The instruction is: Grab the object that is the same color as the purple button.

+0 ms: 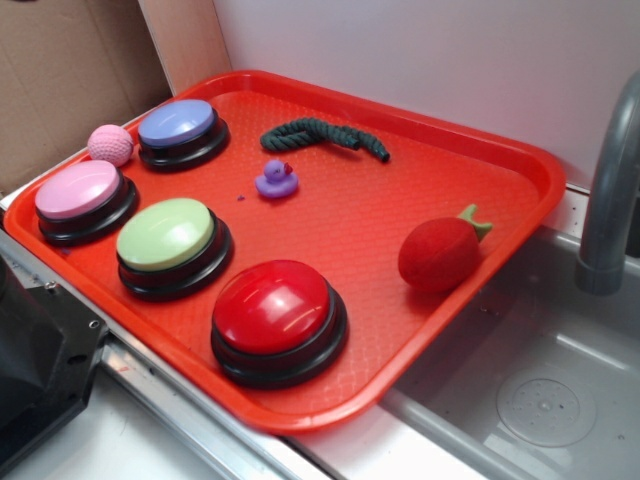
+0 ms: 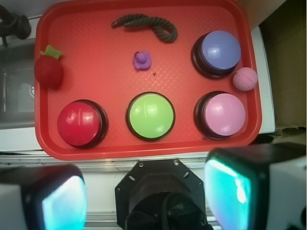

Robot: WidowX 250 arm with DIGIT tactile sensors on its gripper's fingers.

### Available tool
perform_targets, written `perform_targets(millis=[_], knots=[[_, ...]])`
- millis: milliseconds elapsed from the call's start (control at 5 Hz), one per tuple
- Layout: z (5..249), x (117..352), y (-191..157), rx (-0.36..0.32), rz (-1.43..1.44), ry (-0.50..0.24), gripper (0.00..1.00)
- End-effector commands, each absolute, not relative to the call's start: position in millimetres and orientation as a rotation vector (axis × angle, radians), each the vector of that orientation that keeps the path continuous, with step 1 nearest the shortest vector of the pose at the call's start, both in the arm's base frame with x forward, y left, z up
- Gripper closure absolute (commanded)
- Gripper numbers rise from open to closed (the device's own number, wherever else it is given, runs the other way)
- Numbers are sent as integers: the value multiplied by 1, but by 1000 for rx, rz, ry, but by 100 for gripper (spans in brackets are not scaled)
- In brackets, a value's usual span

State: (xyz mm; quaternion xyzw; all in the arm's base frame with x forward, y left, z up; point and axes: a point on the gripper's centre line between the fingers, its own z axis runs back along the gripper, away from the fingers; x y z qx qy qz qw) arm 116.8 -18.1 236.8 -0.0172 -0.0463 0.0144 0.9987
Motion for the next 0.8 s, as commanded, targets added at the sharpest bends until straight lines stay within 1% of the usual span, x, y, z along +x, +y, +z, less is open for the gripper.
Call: perform_targets(millis=[0, 200, 400, 600], knots=[[237, 117, -18, -34, 29, -93, 0], [194, 167, -28, 43, 54, -27, 0], [180, 220, -37, 53, 166, -98, 0], [152, 243, -17, 73, 247, -108, 0]])
